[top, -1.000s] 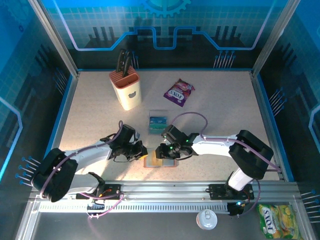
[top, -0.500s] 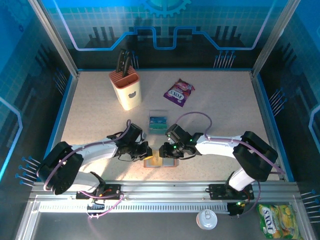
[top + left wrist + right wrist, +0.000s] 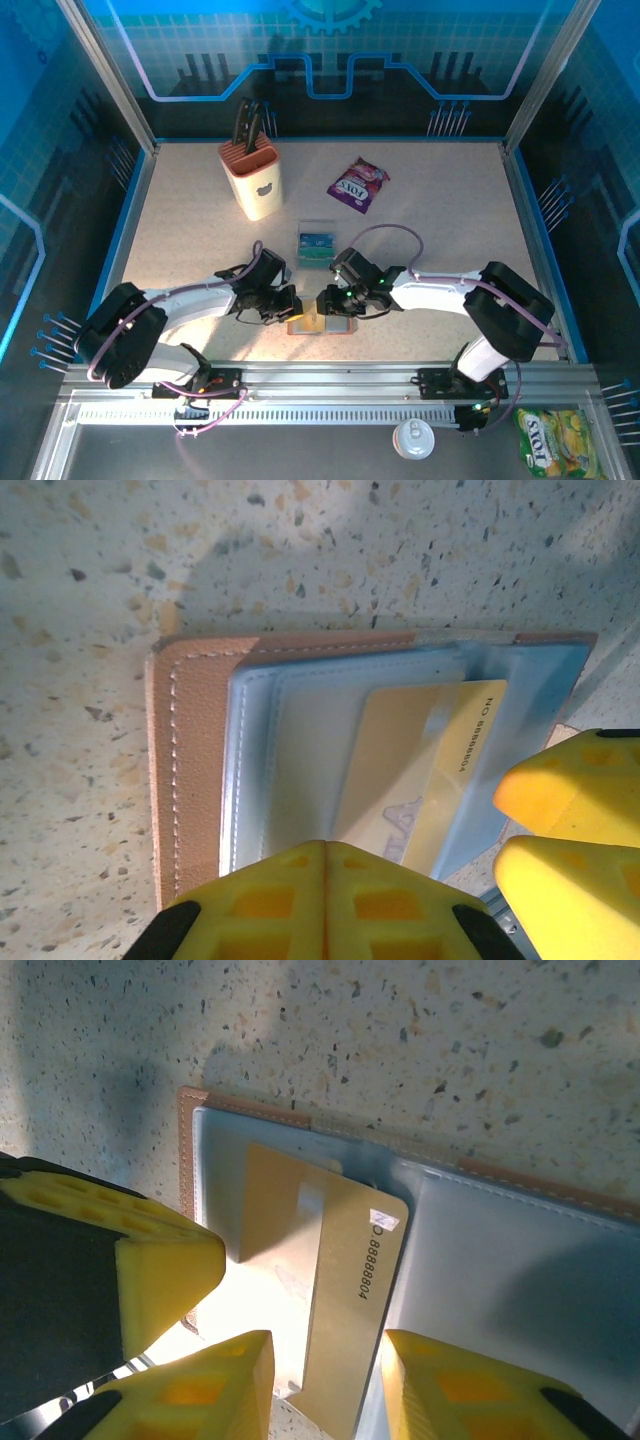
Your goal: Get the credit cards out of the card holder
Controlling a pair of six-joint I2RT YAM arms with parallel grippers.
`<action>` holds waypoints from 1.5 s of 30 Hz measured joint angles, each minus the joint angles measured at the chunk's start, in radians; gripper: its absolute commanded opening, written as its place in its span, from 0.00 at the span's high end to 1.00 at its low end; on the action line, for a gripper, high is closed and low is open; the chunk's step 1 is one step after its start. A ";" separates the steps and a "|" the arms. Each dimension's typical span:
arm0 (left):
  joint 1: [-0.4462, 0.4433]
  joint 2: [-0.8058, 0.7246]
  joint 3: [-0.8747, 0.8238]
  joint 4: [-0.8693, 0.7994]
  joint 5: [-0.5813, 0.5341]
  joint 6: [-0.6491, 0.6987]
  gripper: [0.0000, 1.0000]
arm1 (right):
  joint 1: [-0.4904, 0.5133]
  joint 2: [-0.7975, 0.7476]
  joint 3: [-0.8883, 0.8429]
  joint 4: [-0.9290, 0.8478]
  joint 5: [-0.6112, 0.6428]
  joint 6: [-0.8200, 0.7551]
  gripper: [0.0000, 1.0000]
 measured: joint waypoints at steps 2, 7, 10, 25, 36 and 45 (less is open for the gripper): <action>0.000 0.008 0.000 0.000 0.000 0.003 0.92 | 0.000 0.007 0.000 0.005 -0.003 0.000 0.65; 0.000 0.012 0.000 0.002 0.001 0.003 0.92 | 0.000 0.021 -0.008 0.014 -0.009 0.000 0.68; 0.000 0.014 0.000 0.003 0.001 0.003 0.92 | 0.000 0.029 -0.015 0.024 -0.017 0.005 0.70; 0.000 0.018 0.000 0.007 0.004 0.003 0.92 | -0.005 0.034 -0.025 0.075 -0.040 0.029 0.76; 0.000 0.018 0.000 0.008 0.004 0.003 0.92 | -0.005 0.042 -0.040 0.120 -0.053 0.049 0.73; 0.000 0.018 0.000 0.008 0.004 0.003 0.92 | -0.005 0.065 -0.061 0.180 -0.066 0.072 0.78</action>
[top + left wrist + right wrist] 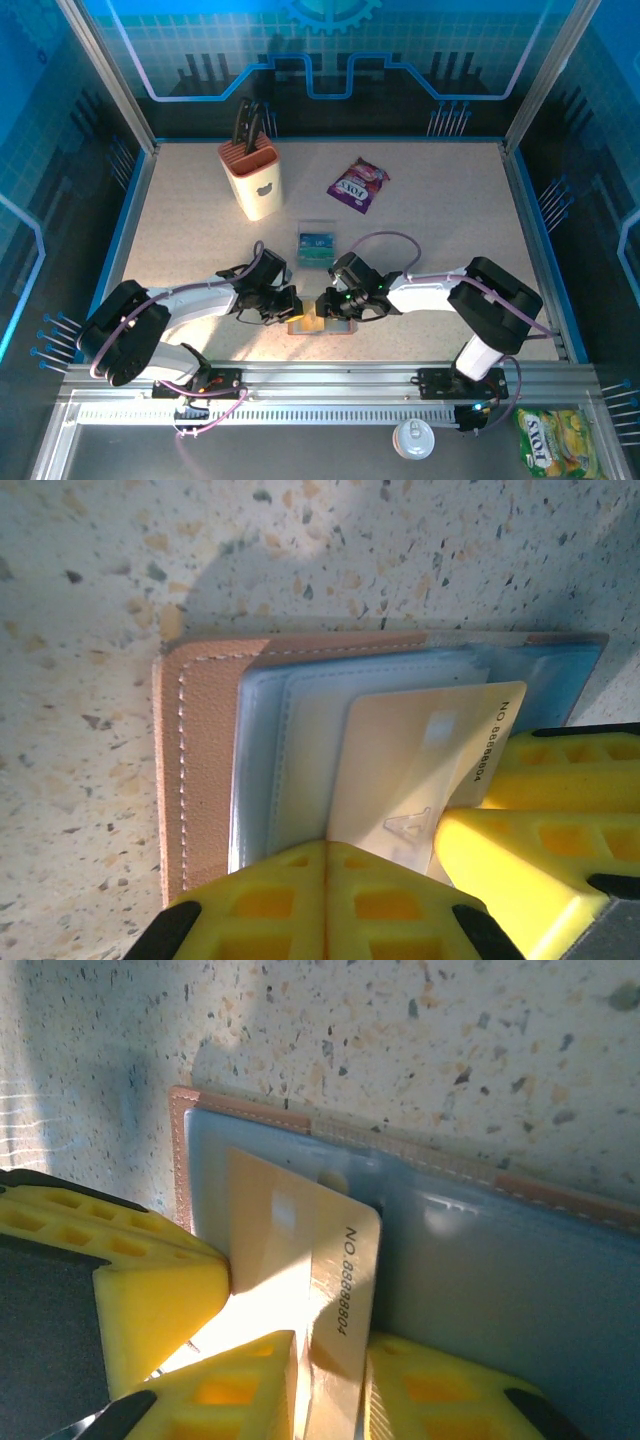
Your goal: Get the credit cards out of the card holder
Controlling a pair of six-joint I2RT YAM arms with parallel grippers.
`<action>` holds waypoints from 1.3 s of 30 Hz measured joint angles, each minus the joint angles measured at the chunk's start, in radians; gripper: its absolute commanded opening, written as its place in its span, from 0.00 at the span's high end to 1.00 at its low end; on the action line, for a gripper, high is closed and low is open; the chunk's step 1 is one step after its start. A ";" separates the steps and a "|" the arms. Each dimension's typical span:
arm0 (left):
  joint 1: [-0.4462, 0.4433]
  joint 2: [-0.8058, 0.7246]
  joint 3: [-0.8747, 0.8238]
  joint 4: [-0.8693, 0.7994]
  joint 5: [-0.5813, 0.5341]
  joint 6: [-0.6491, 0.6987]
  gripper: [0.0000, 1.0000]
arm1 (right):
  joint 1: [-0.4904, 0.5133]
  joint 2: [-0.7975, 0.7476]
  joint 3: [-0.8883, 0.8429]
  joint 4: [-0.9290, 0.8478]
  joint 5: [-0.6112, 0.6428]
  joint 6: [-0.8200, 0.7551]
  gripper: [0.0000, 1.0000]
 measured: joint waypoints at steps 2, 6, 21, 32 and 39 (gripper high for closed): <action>0.000 0.000 0.000 0.000 0.000 0.000 0.92 | 0.000 -0.005 0.000 0.000 0.000 0.002 0.79; 0.000 0.000 0.000 0.000 0.000 0.000 0.92 | 0.000 -0.028 -0.006 -0.003 0.000 0.002 0.82; 0.000 0.002 0.000 0.005 0.000 0.000 0.92 | -0.019 -0.098 -0.040 -0.016 0.004 0.000 0.87; 0.000 0.002 0.000 0.005 0.000 0.000 0.92 | -0.058 -0.217 -0.066 -0.118 0.032 -0.047 0.89; 0.000 0.002 0.000 0.005 0.000 0.000 0.91 | -0.066 -0.250 -0.054 -0.212 0.055 -0.094 0.91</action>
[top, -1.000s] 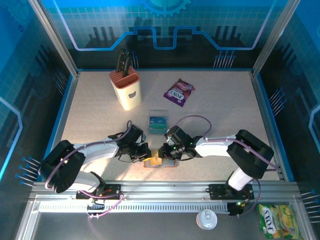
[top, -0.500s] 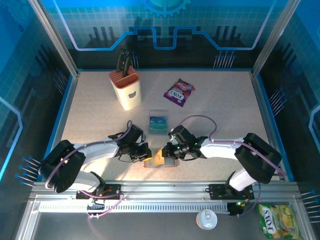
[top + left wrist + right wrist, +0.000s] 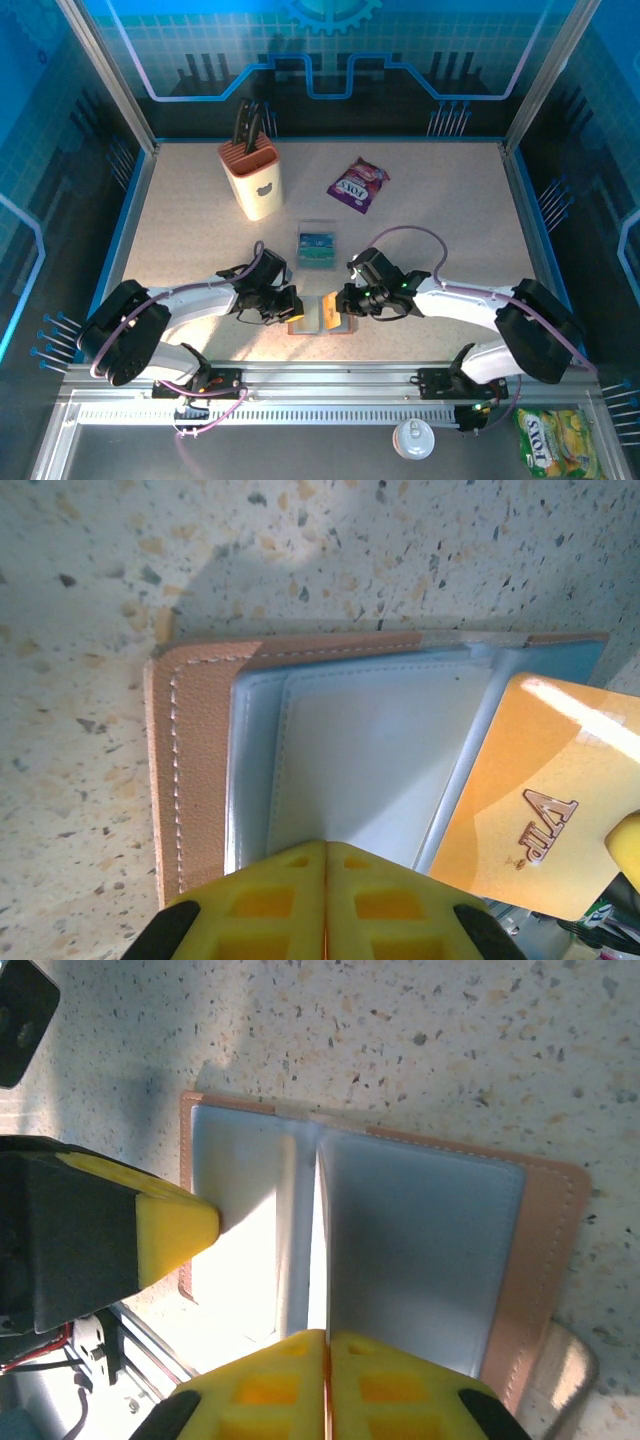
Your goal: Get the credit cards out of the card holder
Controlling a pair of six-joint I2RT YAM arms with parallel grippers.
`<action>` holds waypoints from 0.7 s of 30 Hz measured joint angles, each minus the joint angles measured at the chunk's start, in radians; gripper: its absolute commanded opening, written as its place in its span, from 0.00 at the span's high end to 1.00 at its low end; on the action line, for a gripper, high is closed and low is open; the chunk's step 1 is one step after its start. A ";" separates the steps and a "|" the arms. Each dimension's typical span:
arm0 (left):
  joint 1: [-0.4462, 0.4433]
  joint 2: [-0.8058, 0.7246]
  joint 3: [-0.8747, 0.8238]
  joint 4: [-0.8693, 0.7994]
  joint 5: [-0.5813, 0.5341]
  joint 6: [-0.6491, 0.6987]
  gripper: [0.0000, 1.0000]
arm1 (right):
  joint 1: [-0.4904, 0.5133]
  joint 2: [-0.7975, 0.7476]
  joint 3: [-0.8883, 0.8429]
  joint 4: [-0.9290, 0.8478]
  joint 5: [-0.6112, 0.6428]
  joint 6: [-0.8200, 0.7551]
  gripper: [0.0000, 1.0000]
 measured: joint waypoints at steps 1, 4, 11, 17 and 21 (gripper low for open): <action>0.000 0.000 0.000 0.001 0.000 0.000 0.91 | -0.001 -0.004 0.006 -0.014 0.002 -0.010 0.92; -0.001 0.000 0.000 0.002 0.000 0.000 0.89 | -0.006 -0.014 0.038 -0.068 0.010 -0.051 0.93; -0.001 -0.014 0.000 -0.001 -0.005 0.000 0.84 | -0.015 -0.026 0.154 -0.255 0.083 -0.226 0.97; -0.001 -0.056 0.000 -0.026 -0.024 0.001 0.82 | -0.019 -0.033 0.263 -0.413 0.173 -0.455 1.00; -0.001 -0.085 0.000 -0.051 -0.038 0.004 0.82 | -0.019 -0.029 0.343 -0.498 0.222 -0.640 1.00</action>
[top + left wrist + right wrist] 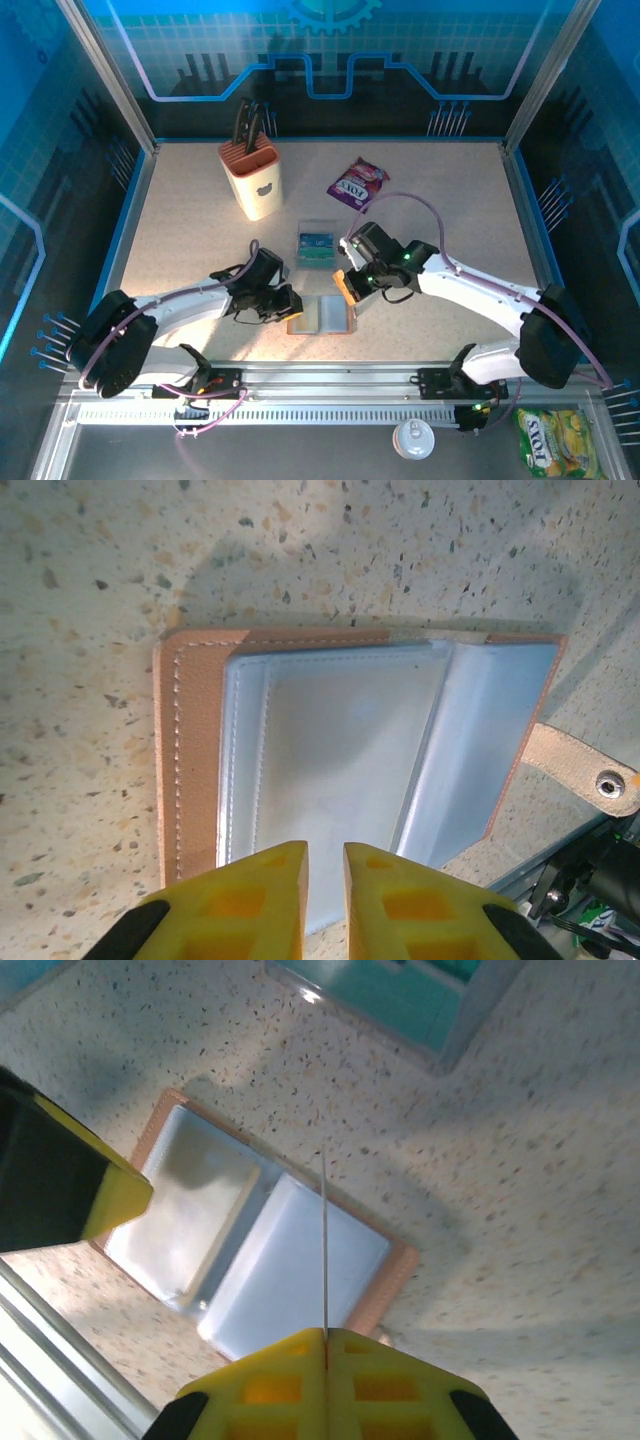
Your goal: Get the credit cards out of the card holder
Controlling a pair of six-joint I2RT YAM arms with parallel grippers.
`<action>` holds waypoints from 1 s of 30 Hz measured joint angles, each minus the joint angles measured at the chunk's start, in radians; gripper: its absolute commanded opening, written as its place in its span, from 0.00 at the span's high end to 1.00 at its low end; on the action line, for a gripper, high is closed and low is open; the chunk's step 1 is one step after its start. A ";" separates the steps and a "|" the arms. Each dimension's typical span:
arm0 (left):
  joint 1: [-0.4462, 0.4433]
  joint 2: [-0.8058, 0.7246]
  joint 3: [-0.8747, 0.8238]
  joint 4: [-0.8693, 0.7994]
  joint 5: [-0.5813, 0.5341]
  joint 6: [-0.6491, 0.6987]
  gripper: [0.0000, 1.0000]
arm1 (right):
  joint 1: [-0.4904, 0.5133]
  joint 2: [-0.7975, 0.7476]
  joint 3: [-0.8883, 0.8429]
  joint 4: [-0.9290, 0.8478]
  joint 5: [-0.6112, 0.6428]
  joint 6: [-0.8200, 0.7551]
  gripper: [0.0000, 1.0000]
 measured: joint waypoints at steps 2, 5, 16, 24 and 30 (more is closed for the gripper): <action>0.000 -0.010 0.000 -0.010 -0.005 0.000 0.81 | 0.000 0.010 0.034 -0.029 0.006 -0.094 1.00; 0.000 -0.026 0.000 -0.024 -0.012 0.000 0.81 | -0.006 0.042 0.084 -0.070 0.007 -0.225 1.00; 0.000 -0.122 -0.005 -0.068 -0.051 -0.001 0.80 | -0.121 0.320 0.415 -0.225 -0.081 -0.540 1.00; 0.000 -0.137 -0.028 -0.081 -0.064 -0.004 0.77 | -0.187 0.514 0.694 -0.309 -0.154 -0.664 1.00; 0.000 -0.148 -0.029 -0.094 -0.072 -0.004 0.77 | -0.221 0.655 0.901 -0.380 -0.178 -0.744 1.00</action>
